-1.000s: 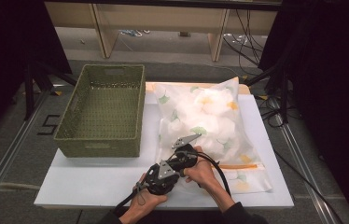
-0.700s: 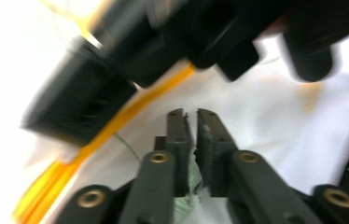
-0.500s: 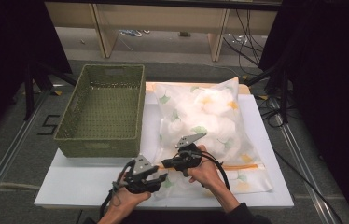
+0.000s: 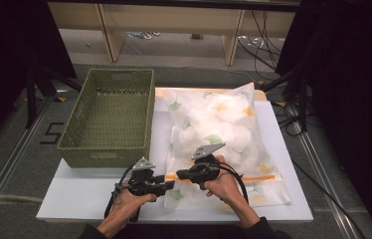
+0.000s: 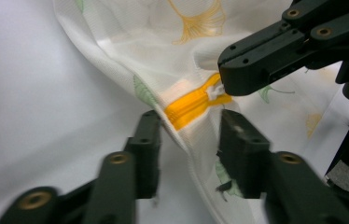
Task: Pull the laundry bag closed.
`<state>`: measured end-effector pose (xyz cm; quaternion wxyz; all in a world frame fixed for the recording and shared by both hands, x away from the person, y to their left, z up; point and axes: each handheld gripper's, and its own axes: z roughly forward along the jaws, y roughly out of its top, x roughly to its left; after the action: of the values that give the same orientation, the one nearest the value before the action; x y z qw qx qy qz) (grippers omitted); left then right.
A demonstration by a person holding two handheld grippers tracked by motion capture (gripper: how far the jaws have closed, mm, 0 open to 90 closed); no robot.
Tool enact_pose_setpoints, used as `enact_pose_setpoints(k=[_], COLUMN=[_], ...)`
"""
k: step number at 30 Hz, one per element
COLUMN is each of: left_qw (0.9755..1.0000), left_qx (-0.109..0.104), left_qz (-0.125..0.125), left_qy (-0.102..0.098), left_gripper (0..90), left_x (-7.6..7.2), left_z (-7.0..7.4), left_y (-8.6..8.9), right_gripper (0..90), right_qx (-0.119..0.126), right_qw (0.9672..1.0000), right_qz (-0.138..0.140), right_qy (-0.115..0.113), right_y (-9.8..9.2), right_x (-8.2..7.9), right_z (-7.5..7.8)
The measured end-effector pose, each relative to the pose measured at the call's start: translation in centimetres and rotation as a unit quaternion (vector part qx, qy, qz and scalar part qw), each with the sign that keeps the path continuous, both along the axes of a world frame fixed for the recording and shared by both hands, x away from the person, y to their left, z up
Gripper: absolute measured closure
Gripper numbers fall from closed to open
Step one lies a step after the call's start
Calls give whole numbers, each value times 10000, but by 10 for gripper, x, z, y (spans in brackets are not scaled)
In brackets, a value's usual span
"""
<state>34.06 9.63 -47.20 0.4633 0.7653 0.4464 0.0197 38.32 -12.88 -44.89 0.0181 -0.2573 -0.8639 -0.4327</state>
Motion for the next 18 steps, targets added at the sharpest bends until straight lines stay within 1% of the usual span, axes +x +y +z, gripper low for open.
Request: enact_pose_setpoints(k=[1, 3, 4, 5, 6, 8, 11, 12, 13, 14, 15, 17, 18], left_qw=[10000, 10000, 10000, 10000, 10000, 9999, 9997, 9997, 9996, 9995, 9994, 9992, 9990], left_qx=[-5, -24, 18, -44, -73, -26, 43, 9, 53, 82, 84, 74, 120], left_qz=[9, 42, -3, 51, 15, -28, -66, -77, -86, -101, -127, -138, -175], left_qy=[46, 16, 7, -13, -41, -128, -220, -239, -248, -294, -303, -367, -394], left_gripper=[622, 686, 714, 738, 784, 816, 835, 838, 842, 844, 845, 846, 846], left_x=[1, 2, 3, 2, 2, 0, -3, -4, -5, -5, -5, -6, -6], left_z=[0, -1, -1, 0, 0, 2, 4, 5, 5, 7, 7, 9, 9], left_y=[0, 1, 3, 3, 3, 2, 0, 0, 0, 0, 0, 0, 0], right_gripper=[900, 900, 900, 900, 900, 900, 900, 900, 900, 900, 900, 900, 900], right_qx=[-15, -43, -41, -54, -59, -89, -82, -66, -53, -59, -80, -80, -28], right_qw=[10000, 10000, 10000, 10000, 10000, 10000, 10000, 10000, 10000, 10000, 9999, 9999, 10000], right_qz=[-4, 19, 29, 27, -8, 15, 9, -17, -14, 9, -54, -49, -58], right_qy=[8, 19, 17, 13, -10, 3, 3, -10, 6, -76, -73, -77, -55], right_y=[0, 0, 0, 0, 1, 1, 0, 0, -1, -1, -3, -4, -5], right_x=[0, -1, -1, -1, -2, -1, -2, -2, -3, -3, -4, -4, -4], right_z=[0, 0, 0, 0, -1, -1, -1, -2, -1, -1, 0, 0, -1])
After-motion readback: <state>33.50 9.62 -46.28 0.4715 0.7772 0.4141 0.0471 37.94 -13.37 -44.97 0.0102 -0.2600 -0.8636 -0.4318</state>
